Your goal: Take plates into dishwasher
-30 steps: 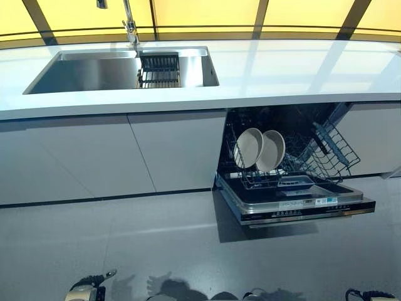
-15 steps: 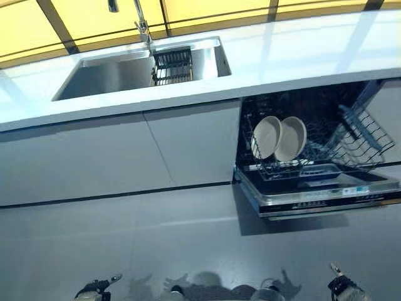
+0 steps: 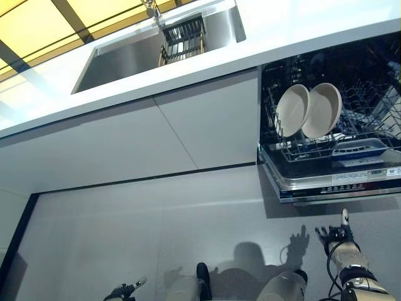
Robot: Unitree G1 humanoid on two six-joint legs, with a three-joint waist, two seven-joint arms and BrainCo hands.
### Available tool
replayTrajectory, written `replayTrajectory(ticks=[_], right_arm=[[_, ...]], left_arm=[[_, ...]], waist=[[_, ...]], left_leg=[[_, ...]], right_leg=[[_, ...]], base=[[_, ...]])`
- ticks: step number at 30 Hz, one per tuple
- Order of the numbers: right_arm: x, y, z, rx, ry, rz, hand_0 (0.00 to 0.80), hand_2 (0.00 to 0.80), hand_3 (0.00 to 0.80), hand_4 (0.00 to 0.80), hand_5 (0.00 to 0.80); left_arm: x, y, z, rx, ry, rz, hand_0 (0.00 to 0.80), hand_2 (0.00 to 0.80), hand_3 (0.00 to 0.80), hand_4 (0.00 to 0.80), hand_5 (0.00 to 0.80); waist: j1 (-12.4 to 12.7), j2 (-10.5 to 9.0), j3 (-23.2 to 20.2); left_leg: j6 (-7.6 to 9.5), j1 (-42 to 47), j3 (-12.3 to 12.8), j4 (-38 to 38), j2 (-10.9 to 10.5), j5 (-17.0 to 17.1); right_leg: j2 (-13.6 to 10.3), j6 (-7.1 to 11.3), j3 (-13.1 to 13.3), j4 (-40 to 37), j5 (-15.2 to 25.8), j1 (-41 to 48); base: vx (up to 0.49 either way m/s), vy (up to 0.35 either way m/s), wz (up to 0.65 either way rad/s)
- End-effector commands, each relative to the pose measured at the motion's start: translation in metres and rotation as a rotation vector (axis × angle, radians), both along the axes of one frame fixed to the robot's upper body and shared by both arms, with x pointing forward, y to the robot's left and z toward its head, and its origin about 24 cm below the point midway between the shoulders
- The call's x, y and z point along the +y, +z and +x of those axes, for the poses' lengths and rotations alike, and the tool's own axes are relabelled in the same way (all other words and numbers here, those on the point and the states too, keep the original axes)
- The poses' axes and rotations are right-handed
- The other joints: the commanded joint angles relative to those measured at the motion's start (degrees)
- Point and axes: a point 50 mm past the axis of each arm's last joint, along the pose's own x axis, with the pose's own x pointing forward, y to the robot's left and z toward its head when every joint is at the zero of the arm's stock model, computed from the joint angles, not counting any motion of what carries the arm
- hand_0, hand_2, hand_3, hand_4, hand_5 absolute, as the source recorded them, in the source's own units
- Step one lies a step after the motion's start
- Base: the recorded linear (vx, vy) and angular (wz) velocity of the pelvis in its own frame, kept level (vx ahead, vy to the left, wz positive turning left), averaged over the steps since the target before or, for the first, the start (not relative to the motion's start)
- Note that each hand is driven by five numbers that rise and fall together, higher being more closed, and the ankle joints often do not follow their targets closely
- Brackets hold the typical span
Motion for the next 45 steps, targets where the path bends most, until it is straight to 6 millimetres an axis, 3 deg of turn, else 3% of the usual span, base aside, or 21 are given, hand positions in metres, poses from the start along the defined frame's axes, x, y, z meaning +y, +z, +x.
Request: replayTrajectory(ticks=[1, 12, 19, 26, 30, 35, 39, 45], right_arm=[[-0.008, 0.055, 0.042, -0.287, -0.026, -0.024, 0.000, 0.000, 0.000, 0.000, 0.000], [-0.014, 0.183, 0.103, -0.666, 0.120, -0.155, 0.000, 0.000, 0.000, 0.000, 0.000], [-0.011, 0.269, 0.119, -0.867, 0.178, -0.289, 0.000, 0.000, 0.000, 0.000, 0.000], [-0.008, 0.325, 0.119, -1.034, 0.168, -0.347, 0.000, 0.000, 0.000, 0.000, 0.000], [-0.006, 0.336, 0.118, -1.108, 0.164, -0.350, 0.000, 0.000, 0.000, 0.000, 0.000], [-0.003, 0.335, 0.120, -1.116, 0.167, -0.347, 0.000, 0.000, 0.000, 0.000, 0.000], [-0.007, 0.323, 0.121, -1.041, 0.147, -0.337, 0.000, 0.000, 0.000, 0.000, 0.000], [-0.006, 0.286, 0.126, -0.846, 0.203, -0.351, 0.000, 0.000, 0.000, 0.000, 0.000]], left_arm=[[0.008, 0.003, 0.001, -0.010, 0.012, 0.019, 0.000, 0.000, 0.000, 0.000, 0.000], [0.018, 0.003, -0.011, 0.037, 0.017, 0.030, 0.000, 0.000, 0.000, 0.000, 0.000], [0.029, 0.007, -0.008, 0.039, -0.015, 0.043, 0.000, 0.000, 0.000, 0.000, 0.000], [0.046, 0.016, -0.001, 0.029, -0.045, 0.094, 0.000, 0.000, 0.000, 0.000, 0.000], [0.059, 0.021, 0.000, 0.034, -0.060, 0.129, 0.000, 0.000, 0.000, 0.000, 0.000], [0.069, 0.025, -0.002, 0.038, -0.075, 0.169, 0.000, 0.000, 0.000, 0.000, 0.000], [0.075, 0.028, -0.002, 0.053, -0.100, 0.196, 0.000, 0.000, 0.000, 0.000, 0.000], [0.078, 0.029, -0.002, 0.058, -0.123, 0.212, 0.000, 0.000, 0.000, 0.000, 0.000]], waist=[[1.9, 0.94, 0.9], [5.4, 1.33, 1.2], [7.8, 0.76, 1.8], [10.4, -0.86, 2.3], [11.4, -2.00, 2.3], [12.3, -3.43, 1.8], [12.8, -4.60, 1.1], [12.8, -6.15, -0.2]], left_leg=[[5.47, -0.5, -0.8, 5.8, -2.3, -5.5], [5.12, -1.5, -1.3, 10.0, -2.2, -6.2], [4.60, -2.7, -2.3, 11.0, -1.7, -5.5], [4.11, -3.8, -3.8, 12.6, -0.5, -5.2], [3.86, -3.9, -4.5, 13.1, 0.1, -5.1], [3.65, -3.3, -4.9, 12.8, 0.7, -5.0], [3.59, -2.8, -5.2, 12.7, 1.4, -5.0], [3.43, -1.2, -4.8, 10.8, 2.3, -4.4]], right_leg=[[3.0, -7.03, 1.0, 7.6, -4.7, -1.0], [1.3, -7.73, -0.7, 9.8, -5.9, 1.2], [1.9, -7.93, -2.3, 9.1, -5.8, 2.7], [3.0, -8.28, -4.4, 8.0, -5.3, 5.2], [4.1, -8.26, -5.5, 6.3, -4.8, 7.2], [5.4, -7.99, -6.7, 3.6, -4.1, 10.0], [6.4, -7.74, -7.3, 1.5, -3.7, 12.4], [8.2, -6.90, -7.5, -3.4, -2.1, 15.4]], base=[[0.017, 0.070, 0.06], [0.053, 0.047, 0.04], [0.008, -0.010, 0.02], [0.020, -0.093, 0.05], [0.030, -0.110, 0.08], [0.043, -0.105, 0.04], [0.079, -0.102, 0.03], [0.046, -0.062, 0.09]])
